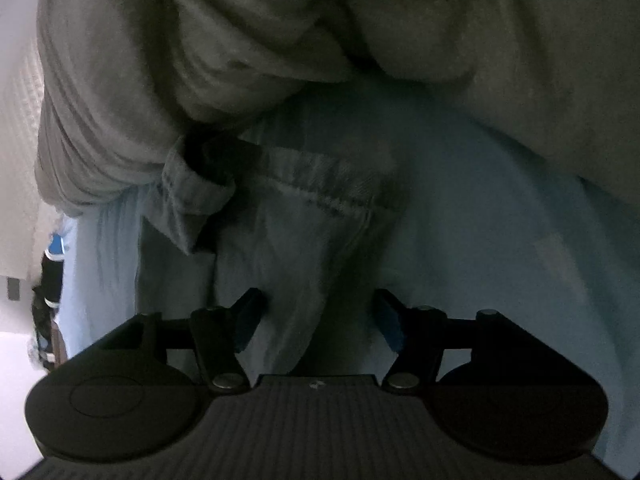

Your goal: Fold clothes

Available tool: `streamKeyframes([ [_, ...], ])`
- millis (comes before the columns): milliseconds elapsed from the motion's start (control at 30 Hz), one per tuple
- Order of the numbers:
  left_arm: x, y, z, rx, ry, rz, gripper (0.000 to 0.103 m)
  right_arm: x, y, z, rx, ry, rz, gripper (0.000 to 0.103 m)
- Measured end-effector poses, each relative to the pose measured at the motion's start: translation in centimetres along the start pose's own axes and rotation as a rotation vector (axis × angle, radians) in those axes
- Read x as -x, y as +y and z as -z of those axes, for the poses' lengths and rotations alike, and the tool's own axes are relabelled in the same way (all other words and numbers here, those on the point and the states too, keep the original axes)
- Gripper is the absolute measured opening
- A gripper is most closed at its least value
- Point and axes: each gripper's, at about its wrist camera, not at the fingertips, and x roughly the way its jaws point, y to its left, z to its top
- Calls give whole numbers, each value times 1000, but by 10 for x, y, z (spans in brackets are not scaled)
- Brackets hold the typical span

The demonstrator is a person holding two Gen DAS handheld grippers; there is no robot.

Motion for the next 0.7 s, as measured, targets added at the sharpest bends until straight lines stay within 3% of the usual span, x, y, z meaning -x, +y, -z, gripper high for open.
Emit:
streamKeyframes([
  [33,0,0,3,-6,2,-2,51,2,-2,0,-4,-5,-5,54],
  [67,0,-1,6,-11,5,-2,51,3,-3,0,-7,-9,-9,31],
  [100,-1,-1,9,-16,9,0,51,8,-3,0,-7,-20,-19,16],
  [133,-3,-3,11,-22,14,3,51,14,-3,0,-6,-32,-31,11],
  [367,-17,-19,26,-77,58,43,51,54,40,14,141,-114,-153,8],
  [467,-25,-25,30,-109,75,53,51,61,46,18,179,-119,-61,8],
  [533,-31,-28,33,-132,93,60,51,53,45,18,111,-93,-10,8],
  [600,-34,-31,36,-166,103,64,51,53,39,16,33,-75,-4,8],
  [700,-37,-35,40,-221,113,67,51,74,53,26,91,-103,-94,8],
])
